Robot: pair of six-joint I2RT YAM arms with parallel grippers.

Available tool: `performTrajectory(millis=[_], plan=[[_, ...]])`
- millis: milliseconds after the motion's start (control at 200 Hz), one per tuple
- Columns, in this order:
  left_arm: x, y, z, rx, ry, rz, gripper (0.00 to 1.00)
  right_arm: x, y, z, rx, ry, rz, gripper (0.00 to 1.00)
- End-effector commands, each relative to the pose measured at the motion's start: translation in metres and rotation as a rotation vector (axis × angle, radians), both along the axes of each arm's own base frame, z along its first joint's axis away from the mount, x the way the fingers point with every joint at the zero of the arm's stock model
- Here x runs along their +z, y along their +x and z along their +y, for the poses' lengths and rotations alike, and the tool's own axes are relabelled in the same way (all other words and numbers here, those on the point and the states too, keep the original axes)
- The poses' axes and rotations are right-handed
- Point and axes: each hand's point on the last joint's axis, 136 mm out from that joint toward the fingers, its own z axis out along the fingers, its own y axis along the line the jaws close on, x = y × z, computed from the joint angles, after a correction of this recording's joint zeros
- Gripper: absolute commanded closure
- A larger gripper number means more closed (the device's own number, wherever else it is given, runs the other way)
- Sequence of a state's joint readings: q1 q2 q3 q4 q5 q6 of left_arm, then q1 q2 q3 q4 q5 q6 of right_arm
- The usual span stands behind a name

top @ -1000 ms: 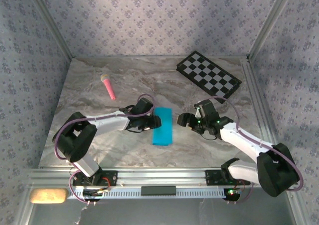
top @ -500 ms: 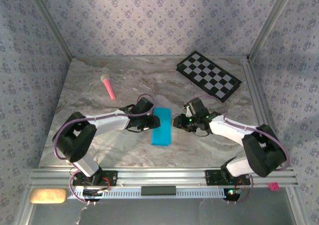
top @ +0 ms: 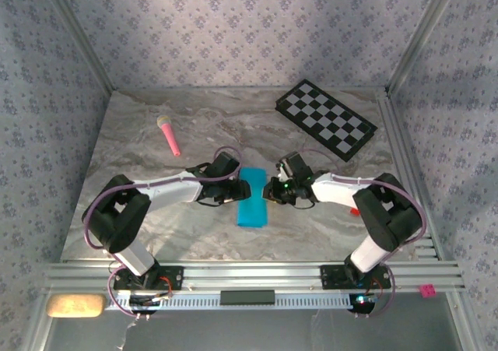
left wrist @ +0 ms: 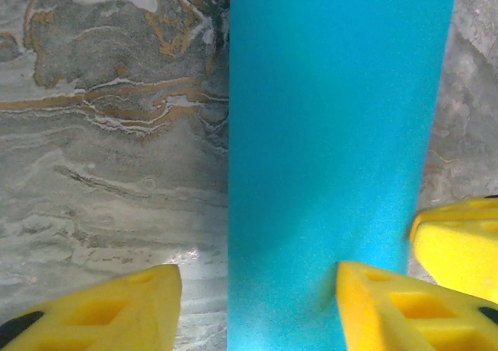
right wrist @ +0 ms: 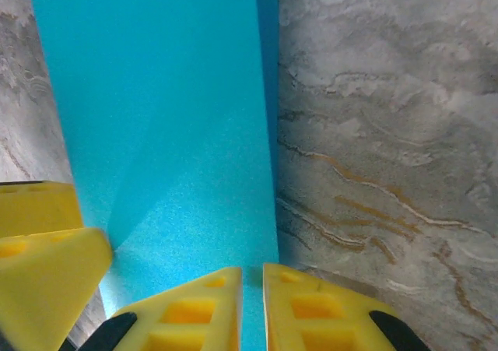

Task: Fold a paper plane with a square sheet of paper (pick it up from the middle)
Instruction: Hold the square sheet of paper at the center of the table.

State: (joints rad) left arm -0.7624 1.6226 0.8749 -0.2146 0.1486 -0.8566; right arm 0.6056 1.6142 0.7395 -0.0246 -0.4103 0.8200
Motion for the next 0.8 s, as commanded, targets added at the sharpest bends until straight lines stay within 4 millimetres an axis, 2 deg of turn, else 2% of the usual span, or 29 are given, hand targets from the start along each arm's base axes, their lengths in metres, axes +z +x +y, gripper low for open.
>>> performTrajectory(millis=[0,130,450,795], plan=[[0.021,0.004,0.0,0.009,-0.044,-0.028,0.41,0.009,0.003,0.014,0.019,0.047,-0.01,0.84],[0.025,0.005,-0.003,0.013,-0.104,-0.012,0.36,0.009,0.002,0.017,0.019,0.062,-0.007,0.84],[0.02,0.003,-0.009,-0.008,-0.117,0.017,0.35,0.002,0.0,0.018,0.018,0.065,0.007,0.84],[0.006,0.0,-0.007,-0.003,-0.099,0.051,0.43,-0.002,-0.003,0.014,0.015,0.034,0.02,0.84]])
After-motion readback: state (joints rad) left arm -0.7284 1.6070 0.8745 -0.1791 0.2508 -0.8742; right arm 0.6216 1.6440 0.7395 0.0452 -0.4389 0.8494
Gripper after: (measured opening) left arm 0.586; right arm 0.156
